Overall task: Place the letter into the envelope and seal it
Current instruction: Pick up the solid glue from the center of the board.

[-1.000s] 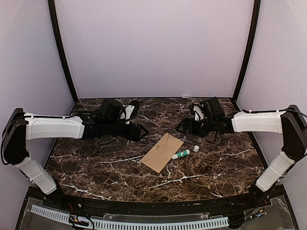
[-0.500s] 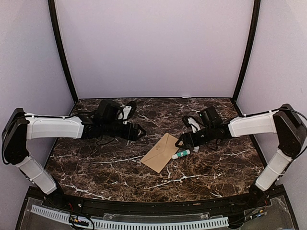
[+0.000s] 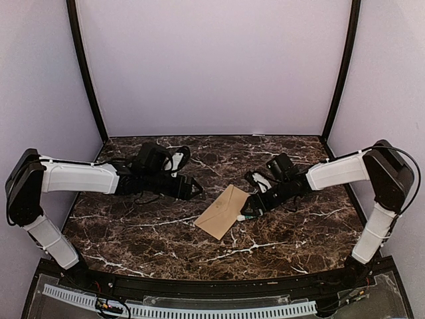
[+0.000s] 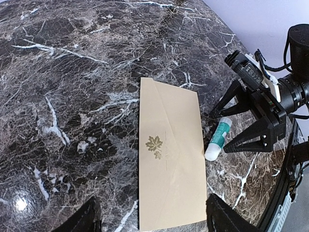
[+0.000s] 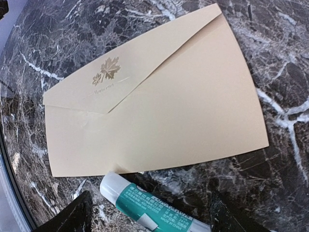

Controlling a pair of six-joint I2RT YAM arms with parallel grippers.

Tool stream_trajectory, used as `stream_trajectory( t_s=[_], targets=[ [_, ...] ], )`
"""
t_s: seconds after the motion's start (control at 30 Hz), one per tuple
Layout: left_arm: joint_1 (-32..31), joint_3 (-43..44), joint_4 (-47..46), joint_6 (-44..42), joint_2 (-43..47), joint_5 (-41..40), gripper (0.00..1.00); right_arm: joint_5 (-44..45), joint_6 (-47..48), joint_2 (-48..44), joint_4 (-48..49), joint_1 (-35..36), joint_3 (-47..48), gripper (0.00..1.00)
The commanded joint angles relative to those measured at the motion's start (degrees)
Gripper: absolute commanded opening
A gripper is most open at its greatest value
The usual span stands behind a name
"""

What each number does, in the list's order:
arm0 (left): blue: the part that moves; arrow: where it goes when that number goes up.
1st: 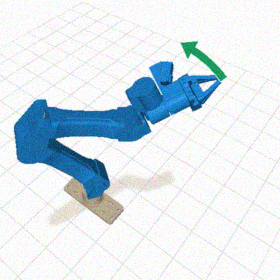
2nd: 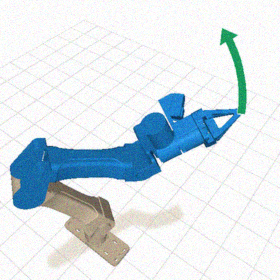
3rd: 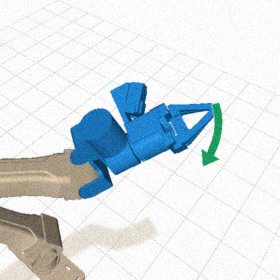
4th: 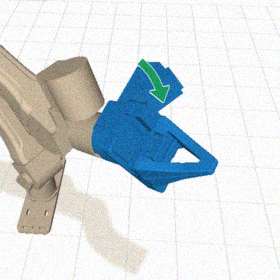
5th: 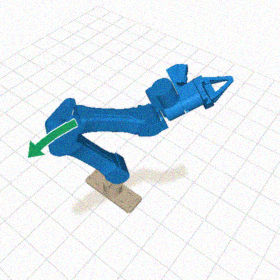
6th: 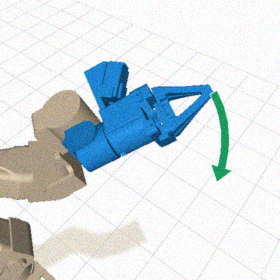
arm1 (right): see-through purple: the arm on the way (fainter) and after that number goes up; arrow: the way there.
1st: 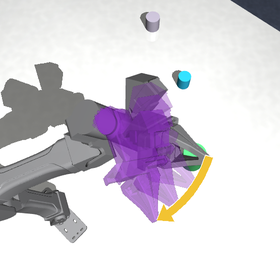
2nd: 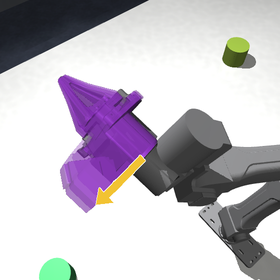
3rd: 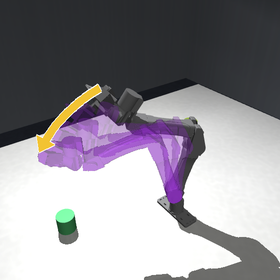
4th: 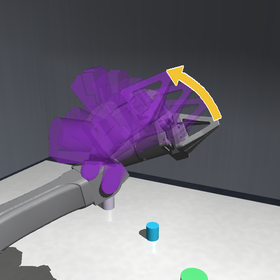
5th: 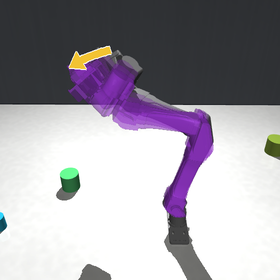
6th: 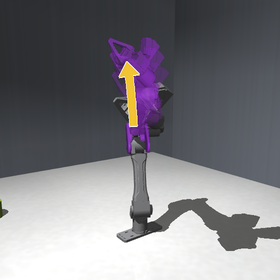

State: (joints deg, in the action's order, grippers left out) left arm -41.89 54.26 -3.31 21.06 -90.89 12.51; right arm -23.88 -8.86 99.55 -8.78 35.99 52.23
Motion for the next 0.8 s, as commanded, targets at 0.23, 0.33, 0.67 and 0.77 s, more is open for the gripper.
stream_trajectory(
  t_s=[0.23,0.33,0.67,0.77],
  targets=[
    [0.2,-1.4,-1.5,0.1,-0.7,2.0,0.74,0.3,-1.6,-3.9,-3.3,3.8,-3.4,0.77],
    [0.3,-1.5,-1.6,0.1,-1.2,2.6,0.73,1.9,-2.5,-5.5,-4.1,5.5,-4.5,0.77],
    [0.2,-1.8,-1.6,0.0,-1.3,3.2,0.73,13.6,-4.9,-11.6,-6.7,11.8,-8.3,0.72],
    [0.2,-1.9,-1.7,0.2,-1.4,3.5,0.73,18.9,-5.9,-12.3,-6.8,13.9,-8.3,0.66]
  ],
)
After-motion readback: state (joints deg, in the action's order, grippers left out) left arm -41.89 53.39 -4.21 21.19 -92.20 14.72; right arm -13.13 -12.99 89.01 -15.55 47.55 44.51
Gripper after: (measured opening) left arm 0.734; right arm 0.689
